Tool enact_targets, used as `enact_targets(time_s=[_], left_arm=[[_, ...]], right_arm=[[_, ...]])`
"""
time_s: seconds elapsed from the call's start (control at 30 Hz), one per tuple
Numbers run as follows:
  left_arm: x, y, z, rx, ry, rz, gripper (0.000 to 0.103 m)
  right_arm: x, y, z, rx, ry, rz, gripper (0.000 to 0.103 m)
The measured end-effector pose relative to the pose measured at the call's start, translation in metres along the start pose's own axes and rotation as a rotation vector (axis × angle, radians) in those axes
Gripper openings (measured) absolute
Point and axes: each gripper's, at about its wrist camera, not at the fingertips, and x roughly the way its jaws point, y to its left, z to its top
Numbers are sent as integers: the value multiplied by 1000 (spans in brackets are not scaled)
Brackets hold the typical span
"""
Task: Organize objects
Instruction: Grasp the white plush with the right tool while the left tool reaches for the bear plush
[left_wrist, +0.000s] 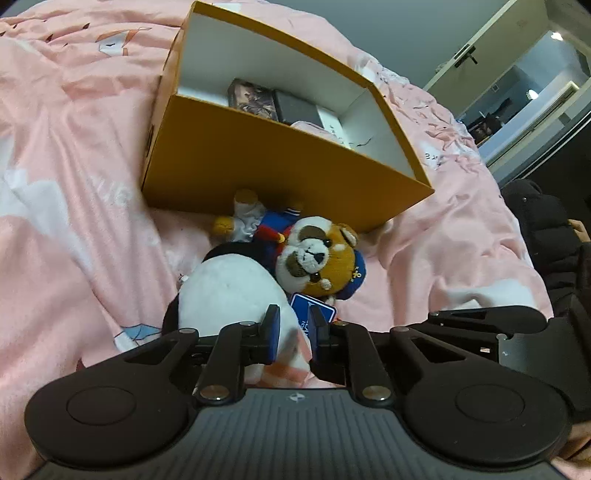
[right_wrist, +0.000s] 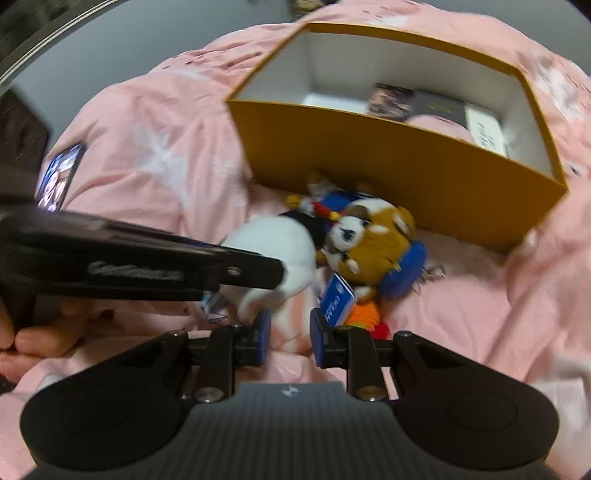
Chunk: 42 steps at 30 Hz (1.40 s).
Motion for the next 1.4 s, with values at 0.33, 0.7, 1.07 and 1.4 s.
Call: enact_targets(time_s=[0.33,0.7,1.07,1.4], left_arm=[[-25,5,-2,28,-42,286,19],[-31,18,-3,5,-66,346,20],[-31,16,-5,44,-69,275,21],[-14,-25,3,287,-25,193,24]], right_arm=[[28,30,19,-171,18,-2,41],[66,48,22,-299,69,-140,70],[38,20,19,-87,42,-80,62],[-39,-40,-7,275,-74,-16,62]])
